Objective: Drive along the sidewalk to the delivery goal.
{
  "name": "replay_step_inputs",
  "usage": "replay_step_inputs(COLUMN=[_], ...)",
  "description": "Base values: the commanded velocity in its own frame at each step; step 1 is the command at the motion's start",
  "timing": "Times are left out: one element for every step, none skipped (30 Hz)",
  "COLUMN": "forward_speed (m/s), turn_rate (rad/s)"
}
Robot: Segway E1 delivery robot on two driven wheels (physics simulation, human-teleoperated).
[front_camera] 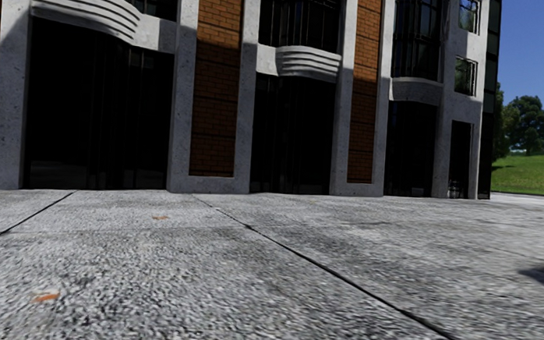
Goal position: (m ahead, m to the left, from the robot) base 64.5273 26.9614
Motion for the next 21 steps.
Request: replay_step_inputs(forward_speed=[2.0, 2.0, 2.0, 2.0, 2.0, 2.0, 2.0, 2.0, 2.0, 2.0, 2.0, 2.0, 2.0, 2.0, 2.0, 2.0, 2.0, 2.0, 2.0, 2.0, 2.0], turn_rate=[-0.5, -0.5, -0.5, -0.5, -0.5, -0.5, -0.5, -0.5, -0.5, -0.5, -0.5, -0.5, -0.5, -0.5, -0.5, -0.5, -0.5, -0.5, -0.5, -0.5, -0.5])
